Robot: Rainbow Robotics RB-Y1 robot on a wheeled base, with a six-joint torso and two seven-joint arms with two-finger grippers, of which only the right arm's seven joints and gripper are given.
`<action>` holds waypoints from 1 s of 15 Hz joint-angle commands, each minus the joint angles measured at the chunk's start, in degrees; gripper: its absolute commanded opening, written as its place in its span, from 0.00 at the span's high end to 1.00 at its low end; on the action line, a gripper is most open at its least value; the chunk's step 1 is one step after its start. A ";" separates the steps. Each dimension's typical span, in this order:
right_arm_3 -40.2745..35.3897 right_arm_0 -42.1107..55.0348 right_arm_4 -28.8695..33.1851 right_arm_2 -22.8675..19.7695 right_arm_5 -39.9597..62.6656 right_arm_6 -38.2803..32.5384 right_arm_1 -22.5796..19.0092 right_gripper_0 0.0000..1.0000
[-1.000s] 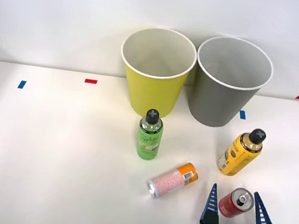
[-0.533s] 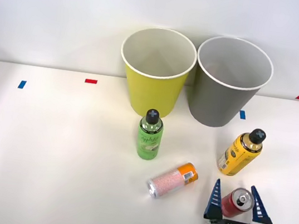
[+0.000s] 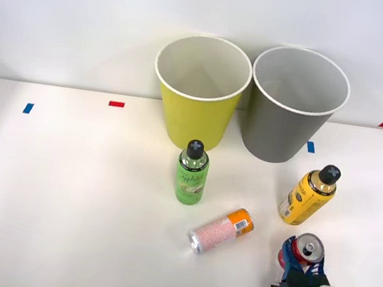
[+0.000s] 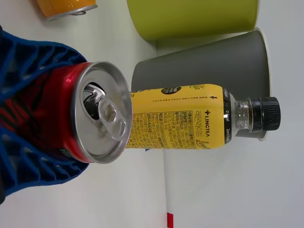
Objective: Put cans in the gray bin, plastic bottles in the light green bin
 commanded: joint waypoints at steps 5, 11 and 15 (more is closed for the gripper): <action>-8.90 6.78 0.12 3.39 0.02 -0.82 -3.00 1.00; -33.86 11.18 1.97 5.59 19.97 -1.17 -4.32 1.00; -47.57 8.54 0.56 3.75 37.55 -2.05 -1.24 1.00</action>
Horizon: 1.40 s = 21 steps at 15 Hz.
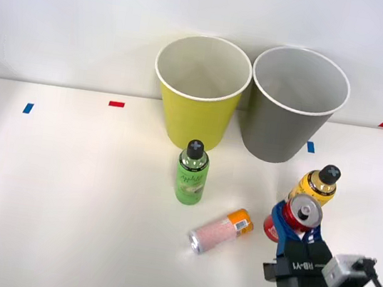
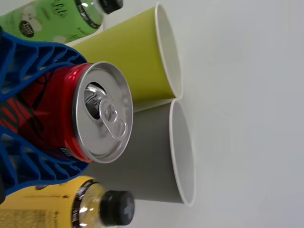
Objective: Put cans in the gray bin, plastic bottles in the light green bin
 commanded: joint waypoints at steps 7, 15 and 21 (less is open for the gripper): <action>-9.85 -15.57 -3.04 -8.63 23.53 -3.01 7.75 1.00; -8.97 -32.71 -5.06 -18.47 41.81 -3.71 13.73 1.00; 2.54 -44.05 -4.71 -23.04 40.05 -3.36 14.25 1.00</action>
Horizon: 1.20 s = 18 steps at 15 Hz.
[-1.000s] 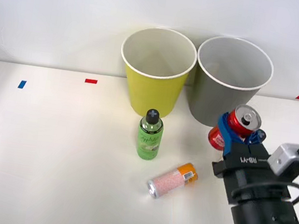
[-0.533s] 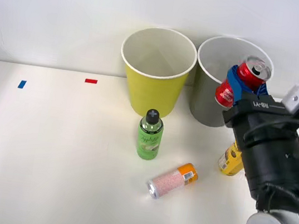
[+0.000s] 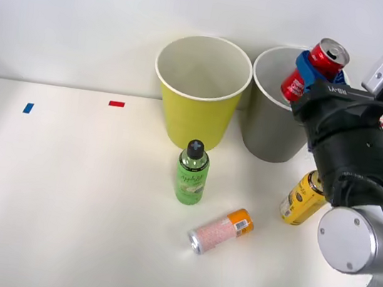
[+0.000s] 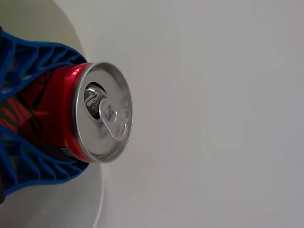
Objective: Put cans in the gray bin, plastic bottles in the light green bin
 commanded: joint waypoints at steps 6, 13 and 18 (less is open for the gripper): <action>17.12 -16.48 8.57 -7.01 -0.51 0.20 -0.54 1.00; 31.09 -23.07 8.66 -8.86 -7.27 0.20 -2.47 1.00; 32.50 -23.16 5.23 -8.94 -10.79 0.46 -2.38 0.09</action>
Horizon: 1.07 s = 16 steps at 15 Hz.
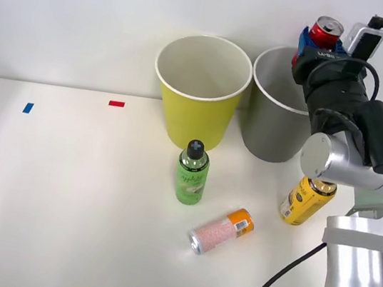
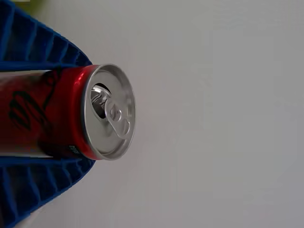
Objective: Put cans in the gray bin, plastic bottles in the light green bin
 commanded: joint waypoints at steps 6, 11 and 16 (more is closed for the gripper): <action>0.06 0.03 -2.35 0.32 -0.43 0.81 -0.07 0.02; -1.70 1.79 -3.15 1.29 -1.49 1.42 -0.34 0.01; -16.20 13.12 -8.24 5.95 -4.56 1.25 -0.25 0.01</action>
